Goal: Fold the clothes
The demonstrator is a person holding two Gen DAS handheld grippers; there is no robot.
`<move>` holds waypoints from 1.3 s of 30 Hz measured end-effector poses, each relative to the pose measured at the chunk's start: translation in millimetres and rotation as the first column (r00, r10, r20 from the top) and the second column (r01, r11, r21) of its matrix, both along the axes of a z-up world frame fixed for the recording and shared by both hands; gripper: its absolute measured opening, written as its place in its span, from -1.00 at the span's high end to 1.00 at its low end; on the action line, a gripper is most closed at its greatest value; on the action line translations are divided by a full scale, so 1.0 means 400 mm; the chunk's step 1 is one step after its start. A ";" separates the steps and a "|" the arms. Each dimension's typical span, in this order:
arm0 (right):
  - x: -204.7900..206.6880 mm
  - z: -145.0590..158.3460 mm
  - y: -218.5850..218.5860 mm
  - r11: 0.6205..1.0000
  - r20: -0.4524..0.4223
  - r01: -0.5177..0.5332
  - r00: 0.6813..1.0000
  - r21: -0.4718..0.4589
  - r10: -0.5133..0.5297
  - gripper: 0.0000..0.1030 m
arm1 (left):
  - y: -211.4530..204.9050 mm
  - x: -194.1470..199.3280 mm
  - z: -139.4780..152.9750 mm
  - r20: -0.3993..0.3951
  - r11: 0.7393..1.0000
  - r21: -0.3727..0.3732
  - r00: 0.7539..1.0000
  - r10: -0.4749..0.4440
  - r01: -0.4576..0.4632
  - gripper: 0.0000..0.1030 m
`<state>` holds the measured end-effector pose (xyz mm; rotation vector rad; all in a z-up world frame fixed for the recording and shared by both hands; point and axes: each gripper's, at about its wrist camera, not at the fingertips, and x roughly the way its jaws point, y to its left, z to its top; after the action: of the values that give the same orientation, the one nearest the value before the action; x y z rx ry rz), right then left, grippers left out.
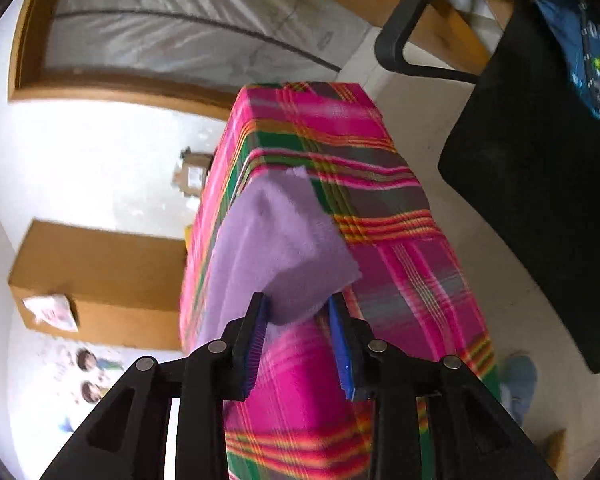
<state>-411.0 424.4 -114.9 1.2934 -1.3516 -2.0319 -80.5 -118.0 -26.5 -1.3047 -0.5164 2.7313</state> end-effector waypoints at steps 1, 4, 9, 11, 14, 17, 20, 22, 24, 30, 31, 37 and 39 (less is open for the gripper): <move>-0.002 0.002 -0.001 1.000 -0.010 0.016 1.000 0.008 -0.016 0.36 | 0.001 0.000 0.001 0.000 1.000 -0.002 1.000 0.000 0.000 0.67; -0.004 0.022 0.008 0.998 -0.067 0.049 0.997 0.043 -0.046 0.72 | 0.006 0.000 0.007 -0.002 1.000 -0.008 1.000 0.001 -0.001 0.67; 0.027 0.094 0.019 0.990 -0.164 0.105 0.982 0.092 -0.089 0.92 | 0.011 -0.005 0.006 0.003 1.000 -0.014 1.000 0.003 -0.003 0.67; 0.053 0.133 0.026 0.988 -0.205 0.117 0.974 0.101 -0.095 0.93 | 0.013 -0.007 0.006 0.004 1.000 -0.014 1.000 0.000 0.000 0.67; 0.071 0.140 0.037 0.984 -0.188 0.114 0.978 0.134 -0.088 0.93 | 0.015 -0.011 0.002 0.006 1.000 -0.011 1.000 -0.006 0.006 0.67; 0.065 0.096 0.046 0.980 -0.094 0.087 0.993 0.178 -0.071 0.89 | 0.019 -0.015 -0.001 0.008 1.000 -0.006 1.000 -0.014 0.014 0.67; 0.066 0.051 0.066 0.982 -0.026 0.095 0.995 0.166 -0.091 0.70 | 0.018 -0.014 -0.001 0.007 1.000 -0.004 1.000 -0.017 0.017 0.67; 0.072 0.039 0.086 0.980 -0.021 0.131 0.991 0.148 -0.130 0.47 | 0.016 -0.013 0.001 0.005 1.000 -0.004 1.000 -0.016 0.016 0.67; 0.070 0.041 0.106 0.978 -0.032 0.169 0.986 0.126 -0.166 0.23 | 0.011 -0.013 0.001 0.005 1.000 -0.004 1.000 -0.012 0.012 0.67; 0.010 0.049 0.111 0.981 -0.055 0.146 0.989 0.125 -0.140 0.11 | 0.018 -0.020 -0.004 0.012 1.000 -0.001 1.000 -0.017 0.017 0.67; -0.007 0.045 0.103 0.984 -0.049 0.120 0.992 0.135 -0.114 0.11 | 0.020 -0.022 -0.004 0.013 1.000 -0.001 1.000 -0.019 0.019 0.67; -0.087 0.011 0.028 0.989 -0.001 -0.029 1.000 0.148 0.029 0.10 | 0.016 -0.027 -0.004 0.022 1.000 -0.008 1.000 -0.012 0.013 0.67; -0.096 0.010 0.017 0.991 -0.016 -0.036 0.999 0.128 0.038 0.10 | 0.016 -0.029 -0.003 0.024 1.000 -0.010 1.000 -0.007 0.008 0.67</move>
<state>-449.3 431.4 -110.8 1.3392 -1.1969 -2.1303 -92.3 -111.8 -27.8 -1.3402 -0.4991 2.7191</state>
